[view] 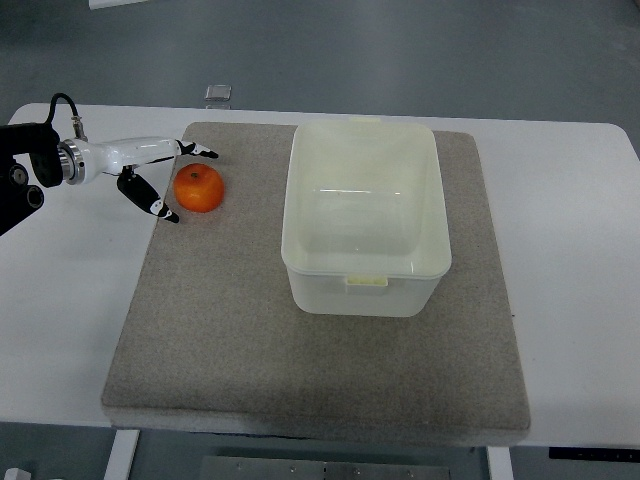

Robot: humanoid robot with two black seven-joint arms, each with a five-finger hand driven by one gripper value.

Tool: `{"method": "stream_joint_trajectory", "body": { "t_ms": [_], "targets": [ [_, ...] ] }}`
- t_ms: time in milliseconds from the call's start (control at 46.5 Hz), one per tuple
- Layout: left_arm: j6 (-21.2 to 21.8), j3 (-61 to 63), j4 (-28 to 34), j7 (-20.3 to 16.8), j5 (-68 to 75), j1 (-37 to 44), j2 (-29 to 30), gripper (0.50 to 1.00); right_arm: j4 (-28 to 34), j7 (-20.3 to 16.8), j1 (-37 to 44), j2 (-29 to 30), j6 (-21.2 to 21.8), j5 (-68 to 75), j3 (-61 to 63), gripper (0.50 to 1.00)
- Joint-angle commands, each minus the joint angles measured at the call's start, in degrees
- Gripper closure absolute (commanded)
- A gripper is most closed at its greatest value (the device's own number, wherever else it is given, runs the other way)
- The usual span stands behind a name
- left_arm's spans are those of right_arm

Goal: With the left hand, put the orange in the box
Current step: 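Close the left hand's fingers around the orange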

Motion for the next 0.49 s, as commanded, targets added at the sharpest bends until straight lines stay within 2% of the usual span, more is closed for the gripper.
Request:
{"method": "stream_joint_trajectory", "body": {
  "t_ms": [0, 108, 194, 237, 280, 344, 430, 473],
  "targets": [
    [1.6, 0.8, 1.3, 0.0, 0.1, 0.0, -0.8, 0.523, 0.0, 0.0, 0.0, 0.0, 0.0, 0.0, 0.0, 0.57],
    [3.1, 0.8, 1.6, 0.0, 0.1, 0.0, -1.8, 0.525, 0.0, 0.0, 0.0, 0.0, 0.0, 0.0, 0.0, 0.568],
    [3.2, 0.8, 1.7, 0.1, 0.1, -0.2, -1.9, 0.574, 0.0, 0.0, 0.0, 0.0, 0.0, 0.0, 0.1, 0.568],
    [3.2, 0.8, 1.6, 0.1, 0.2, -0.3, -1.9, 0.63, 0.0, 0.0, 0.0, 0.0, 0.0, 0.0, 0.0, 0.568],
    [3.1, 0.8, 1.6, 0.1, 0.2, -0.4, -1.8, 0.713, 0.0, 0.0, 0.0, 0.0, 0.0, 0.0, 0.0, 0.568],
    [3.1, 0.8, 1.6, 0.1, 0.4, -0.4, -1.6, 0.87, 0.0, 0.0, 0.0, 0.0, 0.0, 0.0, 0.0, 0.568],
    [3.1, 0.8, 1.7, 0.1, 2.2, -0.4, -1.5, 0.983, 0.0, 0.0, 0.0, 0.0, 0.0, 0.0, 0.0, 0.568],
    [3.1, 0.8, 1.7, 0.0, 3.2, -0.4, -1.5, 1.0, 0.0, 0.0, 0.0, 0.0, 0.0, 0.0, 0.1, 0.568]
  ]
}}
